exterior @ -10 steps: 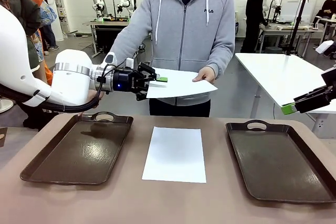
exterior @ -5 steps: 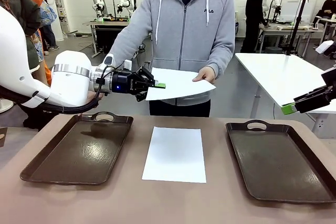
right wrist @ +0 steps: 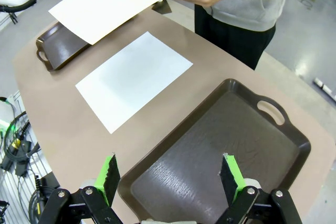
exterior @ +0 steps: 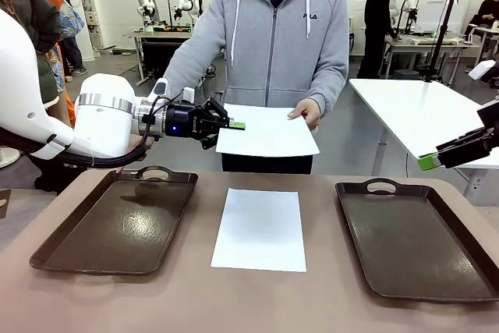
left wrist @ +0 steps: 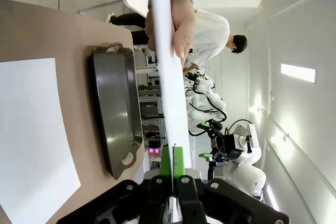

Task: Sort the A4 documents.
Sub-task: Receive the A4 Paper, then place the A4 Paper in the designated Handle tray.

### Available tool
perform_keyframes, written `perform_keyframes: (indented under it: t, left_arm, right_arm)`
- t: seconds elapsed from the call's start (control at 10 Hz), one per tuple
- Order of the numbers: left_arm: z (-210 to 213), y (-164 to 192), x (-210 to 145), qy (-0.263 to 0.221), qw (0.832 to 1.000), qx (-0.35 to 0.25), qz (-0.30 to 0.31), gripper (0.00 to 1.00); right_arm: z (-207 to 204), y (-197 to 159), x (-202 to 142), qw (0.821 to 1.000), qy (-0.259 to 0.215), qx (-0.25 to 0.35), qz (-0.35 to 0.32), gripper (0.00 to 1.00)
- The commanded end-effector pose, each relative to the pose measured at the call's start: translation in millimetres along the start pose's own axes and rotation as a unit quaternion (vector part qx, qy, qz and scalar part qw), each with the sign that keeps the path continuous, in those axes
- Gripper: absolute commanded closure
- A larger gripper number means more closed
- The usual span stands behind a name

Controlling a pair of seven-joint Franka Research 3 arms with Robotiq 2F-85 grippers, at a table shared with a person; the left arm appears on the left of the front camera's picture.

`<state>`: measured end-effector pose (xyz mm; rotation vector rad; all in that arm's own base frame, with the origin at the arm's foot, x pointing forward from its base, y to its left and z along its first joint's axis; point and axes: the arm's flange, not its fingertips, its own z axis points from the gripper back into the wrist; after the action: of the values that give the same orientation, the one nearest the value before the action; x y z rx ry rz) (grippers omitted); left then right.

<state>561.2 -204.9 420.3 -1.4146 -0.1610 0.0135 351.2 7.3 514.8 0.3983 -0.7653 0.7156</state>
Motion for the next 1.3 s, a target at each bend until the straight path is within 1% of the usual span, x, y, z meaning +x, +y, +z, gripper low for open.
perform_keyframes:
  t: [0.0,0.1,0.2,1.2]
  left_arm:
    - [-1.3,3.5,-3.9,-0.019,1.0,0.0,0.0,1.0]
    - [0.9,4.1,-2.3,-0.004,1.0,0.013,0.013,1.0]
    - [0.4,1.0,0.1,-0.002,1.0,0.002,0.001,1.0]
    - [0.4,1.0,0.1,-0.002,1.0,0.002,0.001,1.0]
  right_arm:
    - [-1.9,-0.8,-0.9,1.0,-0.002,0.007,0.0,0.0]
    - [-1.9,-0.8,-0.9,1.0,-0.002,0.007,0.0,0.0]
    - [-1.9,-0.8,-0.9,1.0,-0.002,0.007,0.0,0.0]
    - [-1.9,-0.8,-0.9,1.0,-0.002,0.007,0.0,0.0]
